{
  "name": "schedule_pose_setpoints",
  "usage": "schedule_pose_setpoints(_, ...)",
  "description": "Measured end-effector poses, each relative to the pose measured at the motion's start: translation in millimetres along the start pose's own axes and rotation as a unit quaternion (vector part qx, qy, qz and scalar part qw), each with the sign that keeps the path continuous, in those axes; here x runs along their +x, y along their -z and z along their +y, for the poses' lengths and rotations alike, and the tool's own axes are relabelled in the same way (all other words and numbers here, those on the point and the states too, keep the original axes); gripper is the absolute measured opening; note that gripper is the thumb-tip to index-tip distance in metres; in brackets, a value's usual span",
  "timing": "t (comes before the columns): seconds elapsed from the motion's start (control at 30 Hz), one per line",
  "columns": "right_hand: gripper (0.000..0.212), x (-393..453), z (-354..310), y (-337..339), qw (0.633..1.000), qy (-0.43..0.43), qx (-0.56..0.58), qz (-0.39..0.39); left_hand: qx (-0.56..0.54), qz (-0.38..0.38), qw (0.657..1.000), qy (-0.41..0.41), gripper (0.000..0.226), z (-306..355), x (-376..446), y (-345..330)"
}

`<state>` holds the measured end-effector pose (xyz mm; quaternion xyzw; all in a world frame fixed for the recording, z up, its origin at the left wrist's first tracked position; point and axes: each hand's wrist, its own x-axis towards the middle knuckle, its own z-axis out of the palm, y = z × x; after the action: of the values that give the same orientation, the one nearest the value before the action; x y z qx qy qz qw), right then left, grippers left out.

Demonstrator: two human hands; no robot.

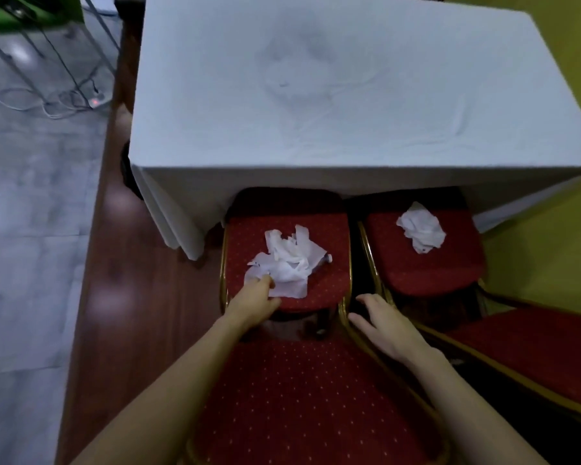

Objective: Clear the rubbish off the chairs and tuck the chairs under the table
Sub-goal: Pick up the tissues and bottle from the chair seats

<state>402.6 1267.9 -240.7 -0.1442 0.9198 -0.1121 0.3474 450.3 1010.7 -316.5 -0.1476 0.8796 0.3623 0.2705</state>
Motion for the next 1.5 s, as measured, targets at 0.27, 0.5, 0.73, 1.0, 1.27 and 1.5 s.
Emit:
schedule_pose_setpoints(0.27,0.044,43.5,66.2,4.8,0.998,0.054,0.013,-0.029,-0.05,0.065,0.996,0.039,0.033,47.9,22.9,-38.5)
schedule_pose_setpoints(0.5,0.047,93.7,140.5,24.4,0.991,0.117,0.011,-0.058,0.056,0.076,0.995,0.045,0.042,111.2,72.1,-74.1)
schedule_pose_setpoints(0.73,0.053,150.5,197.4,13.4,0.99,0.117,-0.028,-0.068,0.277,0.014,0.961,0.006,0.076,88.5,150.4,-86.7)
schedule_pose_setpoints(1.0,0.048,213.6,202.1,-43.8,0.989,0.139,0.006,-0.058,0.498,-0.09,0.862,-0.013,0.104,18.5,214.8,-106.0)
schedule_pose_setpoints(1.27,0.038,262.9,170.2,-97.9,0.986,0.139,0.097,-0.002,0.379,0.069,0.923,-0.005,0.057,5.0,237.5,-134.0)
schedule_pose_setpoints(1.5,0.033,285.0,166.6,-100.4,0.985,0.123,0.109,0.052,0.067,0.094,0.984,0.137,0.088,25.7,246.8,-128.3)
